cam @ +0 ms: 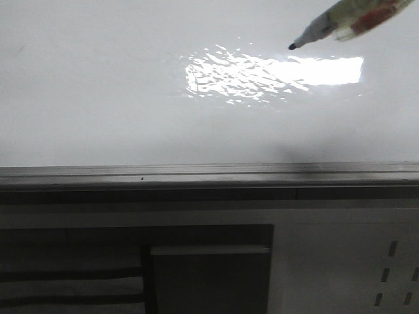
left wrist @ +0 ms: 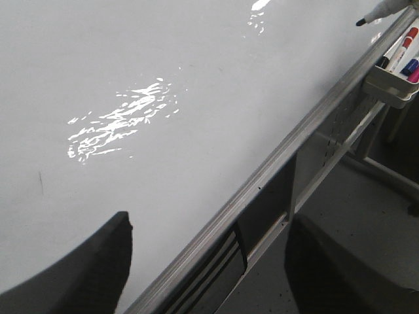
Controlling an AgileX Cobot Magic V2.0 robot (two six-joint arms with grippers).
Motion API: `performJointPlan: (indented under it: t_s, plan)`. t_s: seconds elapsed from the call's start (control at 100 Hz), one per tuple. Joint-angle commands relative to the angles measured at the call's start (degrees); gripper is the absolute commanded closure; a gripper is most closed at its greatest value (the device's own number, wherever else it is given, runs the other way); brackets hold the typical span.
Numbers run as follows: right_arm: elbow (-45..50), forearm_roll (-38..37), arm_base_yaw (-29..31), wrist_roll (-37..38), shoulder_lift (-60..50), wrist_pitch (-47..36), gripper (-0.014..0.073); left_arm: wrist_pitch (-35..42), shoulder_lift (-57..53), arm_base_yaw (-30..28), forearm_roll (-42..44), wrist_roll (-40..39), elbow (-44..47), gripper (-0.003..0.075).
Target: Write number 4 on whiteboard
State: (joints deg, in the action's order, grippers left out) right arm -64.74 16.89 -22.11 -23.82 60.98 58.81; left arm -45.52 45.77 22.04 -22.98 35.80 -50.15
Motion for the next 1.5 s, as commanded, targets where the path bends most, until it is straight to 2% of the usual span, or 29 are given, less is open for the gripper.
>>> performJointPlan:
  t_s: [0.0, 0.1, 0.27, 0.42, 0.51, 0.57, 0.62, 0.75, 0.95, 1.14, 1.49]
  plan:
    - [-6.14, 2.13, 0.36, 0.32, 3.03, -0.07, 0.0631, 3.8, 0.14, -0.28, -2.03, -0.82, -1.37, 0.0259]
    - [-10.24, 3.37, 0.36, 0.32, 6.81, 0.62, 0.0631, 3.8, 0.14, -0.28, -2.03, -0.82, -1.37, 0.0259]
    - [-11.61, 6.87, 0.36, 0.21, 11.43, 2.01, 0.0631, 3.8, 0.14, -0.28, -2.03, -0.82, -1.37, 0.0259]
    - [-11.61, 9.75, 0.36, -1.27, 13.19, -2.43, 0.0631, 3.93, 0.14, -0.28, -2.03, -0.82, -1.37, 0.0259]
    - [-9.51, 16.15, 0.36, -5.84, 13.09, -5.13, 0.0631, 3.93, 0.14, -0.28, -2.03, -0.82, -1.37, 0.0259]
    - [-5.63, 24.6, 0.36, -14.59, 12.58, -8.82, 0.0631, 4.05, 0.14, -0.28, -1.93, -0.82, -1.37, 0.0259]
    - [-2.66, 29.55, 0.36, -18.01, 12.34, -13.54, 0.0631, 4.05, 0.14, -0.28, -1.93, -0.82, -1.37, 0.0259]
    - [-0.52, 26.39, 0.36, -17.36, 13.23, -16.08, 0.0631, 4.13, 0.14, -0.28, -1.93, -0.82, -1.37, 0.0259]
    - [-3.73, 25.42, 1.12, -17.11, 13.51, -17.14, 0.0631, 4.67, 0.14, -0.28, -1.93, -0.82, -1.37, 0.0259]
    - [-7.5, 14.33, 1.2, -9.55, 15.8, -15.79, 0.0631, 5.38, 0.14, -0.28, -1.93, -0.82, -1.37, 0.0259]
    - [-8.24, 13.69, -0.47, -9.44, 20.6, -13.56, 0.0631, 5.59, 0.14, -0.28, -1.93, -0.82, -1.37, 0.0259]
